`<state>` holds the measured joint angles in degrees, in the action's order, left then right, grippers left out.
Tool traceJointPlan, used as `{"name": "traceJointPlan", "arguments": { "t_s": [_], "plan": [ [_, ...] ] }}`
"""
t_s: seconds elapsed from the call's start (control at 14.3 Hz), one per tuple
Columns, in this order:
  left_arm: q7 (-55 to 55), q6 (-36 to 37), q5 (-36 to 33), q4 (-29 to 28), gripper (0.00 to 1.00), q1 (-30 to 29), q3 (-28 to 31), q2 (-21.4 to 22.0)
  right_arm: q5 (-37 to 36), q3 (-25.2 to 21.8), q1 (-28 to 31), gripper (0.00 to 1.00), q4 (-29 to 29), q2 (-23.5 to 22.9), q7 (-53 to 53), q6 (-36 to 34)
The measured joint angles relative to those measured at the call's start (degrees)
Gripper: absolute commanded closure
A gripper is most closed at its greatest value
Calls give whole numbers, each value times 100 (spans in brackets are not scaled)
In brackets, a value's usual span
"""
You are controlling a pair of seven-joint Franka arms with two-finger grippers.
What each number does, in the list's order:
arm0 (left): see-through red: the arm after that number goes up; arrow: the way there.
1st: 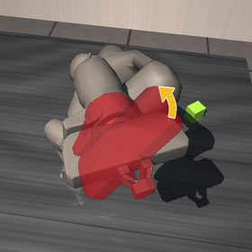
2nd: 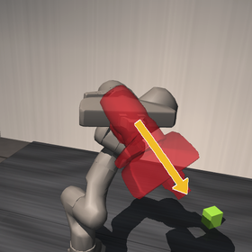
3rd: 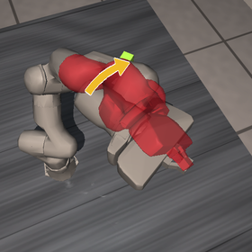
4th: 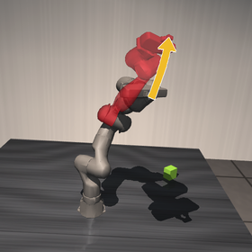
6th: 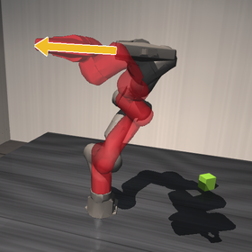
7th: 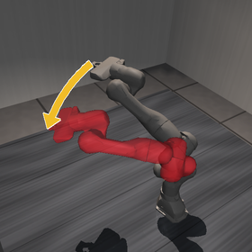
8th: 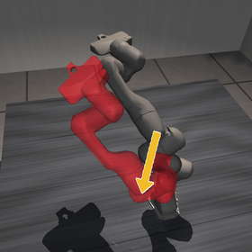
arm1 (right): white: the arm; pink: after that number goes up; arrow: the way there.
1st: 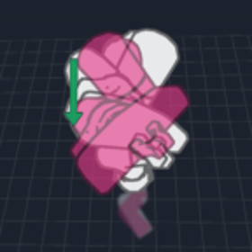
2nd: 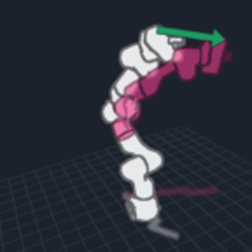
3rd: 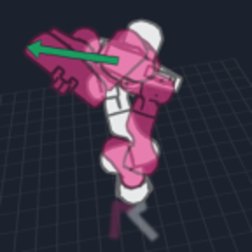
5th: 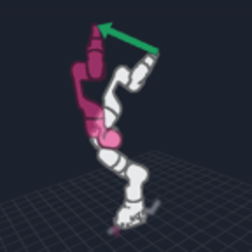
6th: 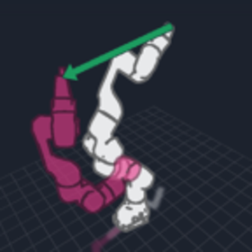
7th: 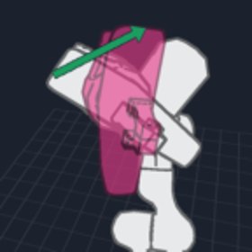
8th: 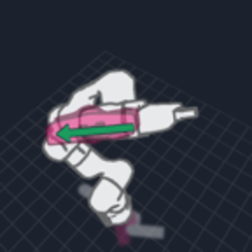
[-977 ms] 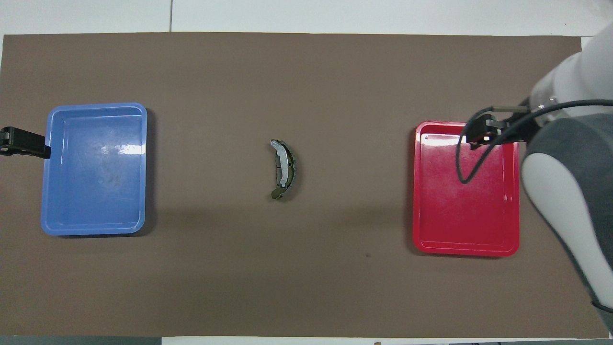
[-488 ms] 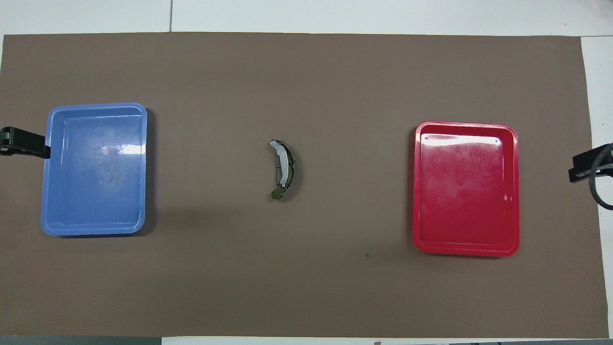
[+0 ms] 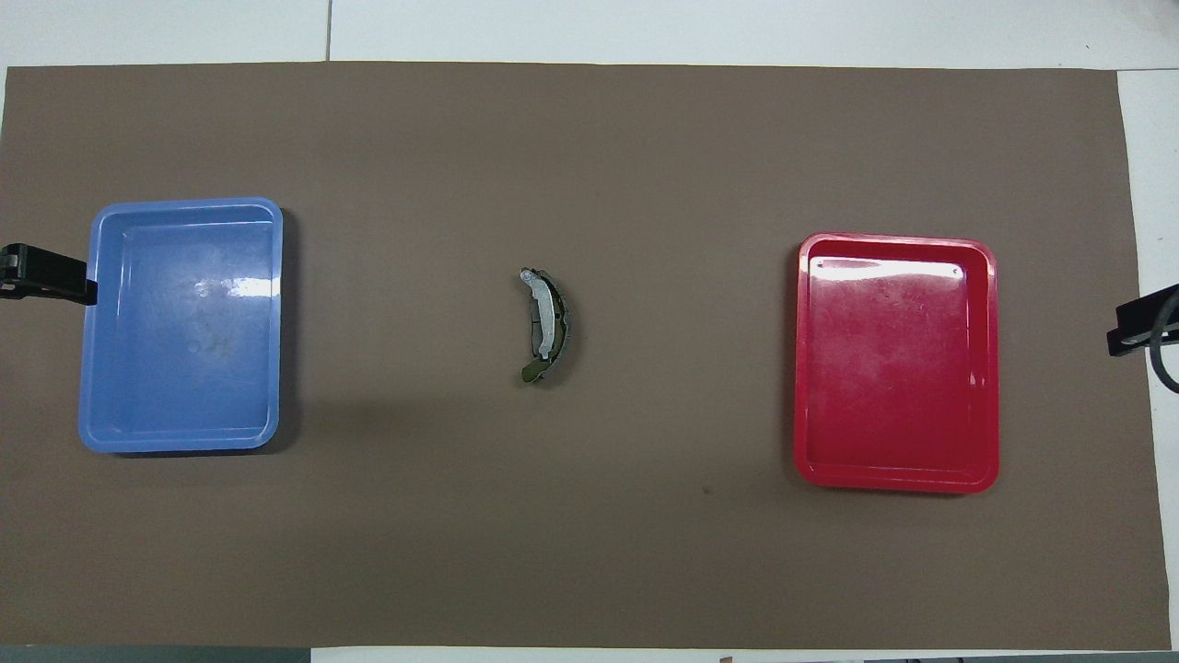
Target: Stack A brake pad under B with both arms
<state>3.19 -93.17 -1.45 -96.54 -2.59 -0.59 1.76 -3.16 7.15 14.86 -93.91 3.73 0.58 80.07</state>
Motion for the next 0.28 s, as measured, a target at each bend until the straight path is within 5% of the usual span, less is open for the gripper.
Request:
{"name": "traceJointPlan", "arguments": {
  "t_s": [0.28],
  "plan": [
    [0,0,0,0,0,0,0,0,1,-10,2,0,0,5,28,15]
  ]
}}
